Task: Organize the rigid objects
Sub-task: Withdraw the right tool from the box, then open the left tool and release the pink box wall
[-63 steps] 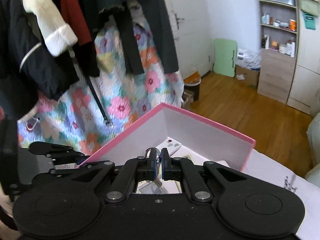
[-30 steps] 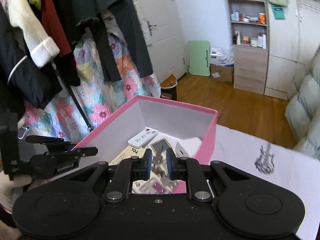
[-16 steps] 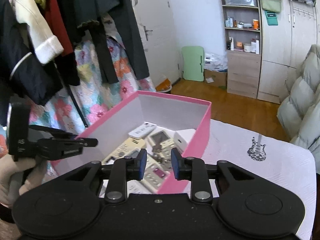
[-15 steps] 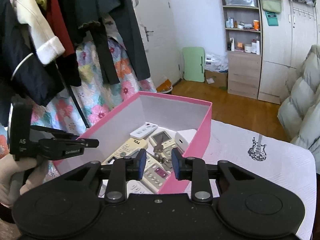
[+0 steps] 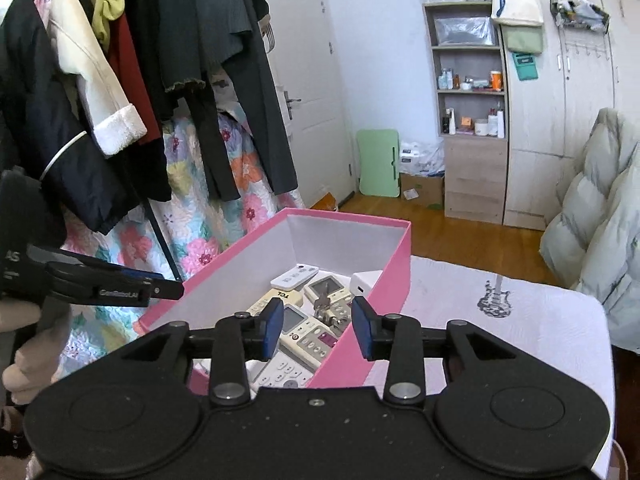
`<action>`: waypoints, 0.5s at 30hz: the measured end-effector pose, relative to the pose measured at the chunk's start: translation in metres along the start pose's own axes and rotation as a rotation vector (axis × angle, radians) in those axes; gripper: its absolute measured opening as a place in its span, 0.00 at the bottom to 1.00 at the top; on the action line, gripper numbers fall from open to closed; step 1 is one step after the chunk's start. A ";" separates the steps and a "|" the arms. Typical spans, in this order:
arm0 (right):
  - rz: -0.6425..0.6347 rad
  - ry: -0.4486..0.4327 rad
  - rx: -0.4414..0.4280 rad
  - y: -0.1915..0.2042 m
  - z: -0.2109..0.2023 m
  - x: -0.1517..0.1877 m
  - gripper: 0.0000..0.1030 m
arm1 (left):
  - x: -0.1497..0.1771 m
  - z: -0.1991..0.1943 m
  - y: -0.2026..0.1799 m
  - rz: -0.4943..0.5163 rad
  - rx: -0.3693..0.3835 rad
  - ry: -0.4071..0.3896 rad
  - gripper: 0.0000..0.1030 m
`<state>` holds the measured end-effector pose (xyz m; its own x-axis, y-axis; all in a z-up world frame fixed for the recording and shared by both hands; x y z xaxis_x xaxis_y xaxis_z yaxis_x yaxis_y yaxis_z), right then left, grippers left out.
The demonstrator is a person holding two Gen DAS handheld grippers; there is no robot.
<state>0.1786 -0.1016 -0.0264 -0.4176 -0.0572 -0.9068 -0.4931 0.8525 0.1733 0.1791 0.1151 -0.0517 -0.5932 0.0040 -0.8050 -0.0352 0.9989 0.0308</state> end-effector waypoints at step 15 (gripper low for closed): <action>0.018 0.043 0.106 -0.024 -0.056 0.017 0.68 | 0.011 -0.059 -0.050 -0.008 0.062 -0.040 0.56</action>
<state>0.1401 -0.1522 -0.0246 -0.4594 -0.0620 -0.8861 -0.4030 0.9036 0.1456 0.1266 0.0624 -0.0271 -0.5604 -0.0032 -0.8282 0.0113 0.9999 -0.0115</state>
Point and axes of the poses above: each gripper's, at about its wrist camera, not at the fingertips, and z roughly the way its jaws point, y to its left, x to its underside, the point moved 10 cm from there along z, roughly the way its jaws point, and after that the axes turned 4 degrees about -y, right-handed, at the moved point
